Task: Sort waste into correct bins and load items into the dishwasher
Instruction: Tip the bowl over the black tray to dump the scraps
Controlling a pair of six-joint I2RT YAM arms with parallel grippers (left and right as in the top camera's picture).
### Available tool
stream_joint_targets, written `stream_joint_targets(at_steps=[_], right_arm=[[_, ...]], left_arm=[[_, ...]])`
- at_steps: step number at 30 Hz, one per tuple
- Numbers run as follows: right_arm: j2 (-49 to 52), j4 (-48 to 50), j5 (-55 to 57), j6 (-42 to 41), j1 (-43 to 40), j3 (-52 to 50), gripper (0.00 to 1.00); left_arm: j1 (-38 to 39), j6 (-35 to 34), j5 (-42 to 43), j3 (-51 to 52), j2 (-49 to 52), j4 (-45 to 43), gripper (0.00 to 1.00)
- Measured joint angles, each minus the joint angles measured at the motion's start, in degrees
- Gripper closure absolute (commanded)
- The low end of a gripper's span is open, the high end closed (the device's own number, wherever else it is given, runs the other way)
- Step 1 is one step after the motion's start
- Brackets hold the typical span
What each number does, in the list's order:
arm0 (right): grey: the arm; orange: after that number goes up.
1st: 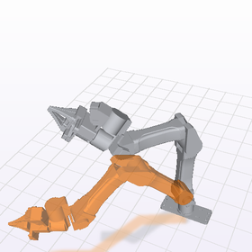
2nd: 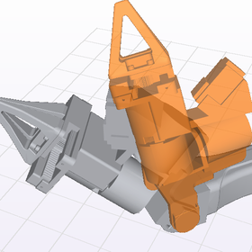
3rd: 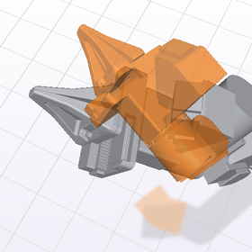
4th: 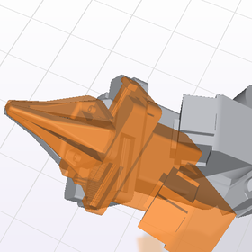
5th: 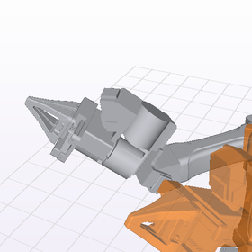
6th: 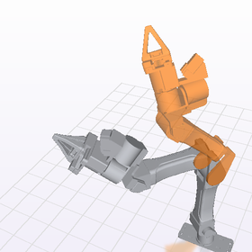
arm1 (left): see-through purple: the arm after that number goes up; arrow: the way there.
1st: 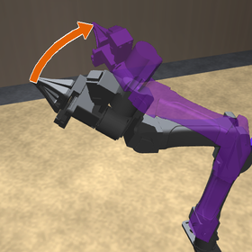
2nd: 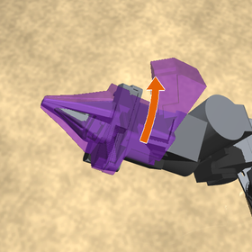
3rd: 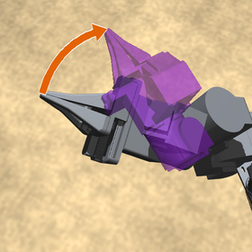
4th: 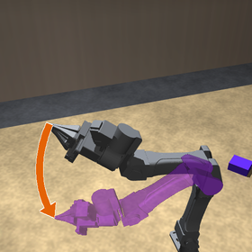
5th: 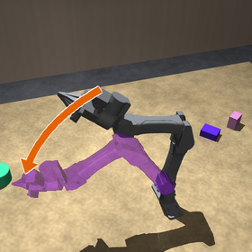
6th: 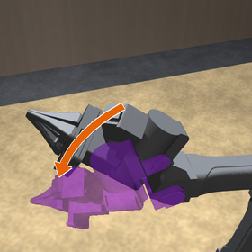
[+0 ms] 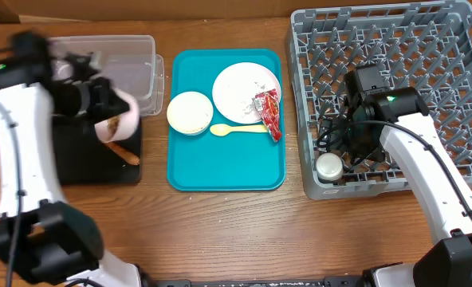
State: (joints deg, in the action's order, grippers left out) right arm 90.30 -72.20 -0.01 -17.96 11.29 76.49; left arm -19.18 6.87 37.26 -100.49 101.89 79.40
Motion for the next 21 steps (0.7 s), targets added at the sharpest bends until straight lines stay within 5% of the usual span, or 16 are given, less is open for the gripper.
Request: stream_joint_targets(at_steps=[11,21], right_arm=[[0.0,0.2,-0.5,0.0,0.0,0.0,0.09],[0.0,0.8,-1.3,0.0,0.0,0.0,0.09]], left_arm=[[-27.7,8.6,39.0,26.6,1.2,-24.3,0.96],[-30.2,6.4,49.7,31.0,11.1,-28.4,0.96]])
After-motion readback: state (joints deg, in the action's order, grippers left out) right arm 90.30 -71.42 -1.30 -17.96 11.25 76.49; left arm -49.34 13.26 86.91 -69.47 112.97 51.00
